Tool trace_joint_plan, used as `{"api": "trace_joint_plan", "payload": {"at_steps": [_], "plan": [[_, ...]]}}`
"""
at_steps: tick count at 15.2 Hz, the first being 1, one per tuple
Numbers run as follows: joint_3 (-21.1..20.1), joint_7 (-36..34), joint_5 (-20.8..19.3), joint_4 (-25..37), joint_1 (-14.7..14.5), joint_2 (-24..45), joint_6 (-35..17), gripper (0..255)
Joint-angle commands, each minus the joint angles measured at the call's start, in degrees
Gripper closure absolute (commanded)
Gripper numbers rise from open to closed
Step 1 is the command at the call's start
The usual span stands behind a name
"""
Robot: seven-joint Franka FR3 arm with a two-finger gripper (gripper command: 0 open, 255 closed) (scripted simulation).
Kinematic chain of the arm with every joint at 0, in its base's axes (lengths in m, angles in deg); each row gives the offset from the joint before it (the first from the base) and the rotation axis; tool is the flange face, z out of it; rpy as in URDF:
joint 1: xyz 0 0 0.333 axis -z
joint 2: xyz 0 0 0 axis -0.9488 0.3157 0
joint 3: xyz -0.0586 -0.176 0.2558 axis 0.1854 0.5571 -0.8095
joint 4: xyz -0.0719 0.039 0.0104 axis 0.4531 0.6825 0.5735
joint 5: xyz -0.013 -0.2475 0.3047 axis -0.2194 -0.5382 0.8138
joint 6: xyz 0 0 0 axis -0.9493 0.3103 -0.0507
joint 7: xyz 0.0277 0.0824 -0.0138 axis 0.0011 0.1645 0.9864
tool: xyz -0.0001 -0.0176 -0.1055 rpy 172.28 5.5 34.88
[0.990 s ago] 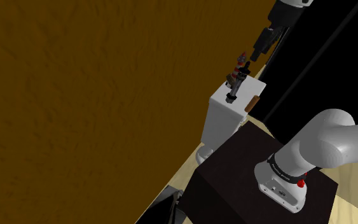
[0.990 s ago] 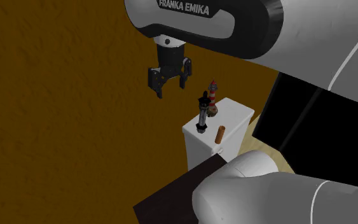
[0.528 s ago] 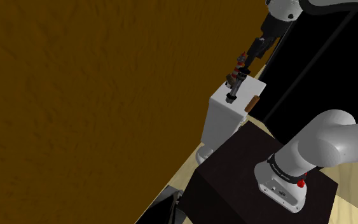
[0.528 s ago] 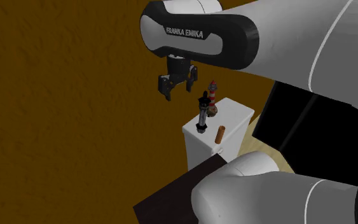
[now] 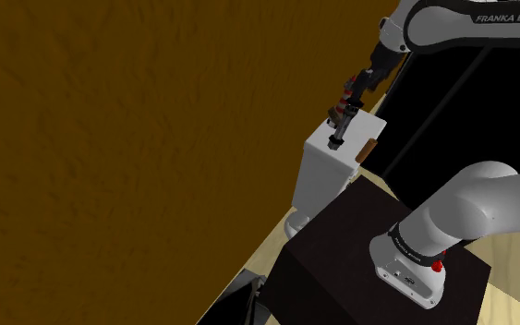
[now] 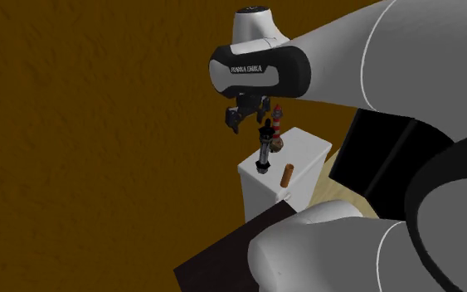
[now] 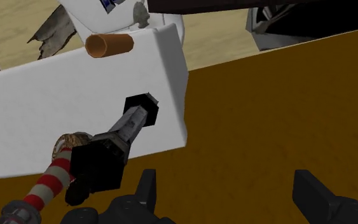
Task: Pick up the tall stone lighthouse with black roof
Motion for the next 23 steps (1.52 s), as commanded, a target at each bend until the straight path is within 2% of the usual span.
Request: {"api": "trace_joint_plan", "payload": {"at_steps": [1, 12, 20, 22, 23], "plan": [[1.46, 0.31, -1.57, -0.92, 1.41, 2.23, -4.28, 0], [8.75, 0.45, -7.77, 0.13, 7.92, 19.07, -25.77, 0], [9.41, -0.73, -8.95, -2.63, 8.52, 23.47, -33.03, 0], [9.41, -0.73, -8.95, -2.64, 8.52, 23.46, -33.03, 0], [9.46, -0.66, -8.94, -2.64, 8.54, 23.48, -33.07, 255]]}}
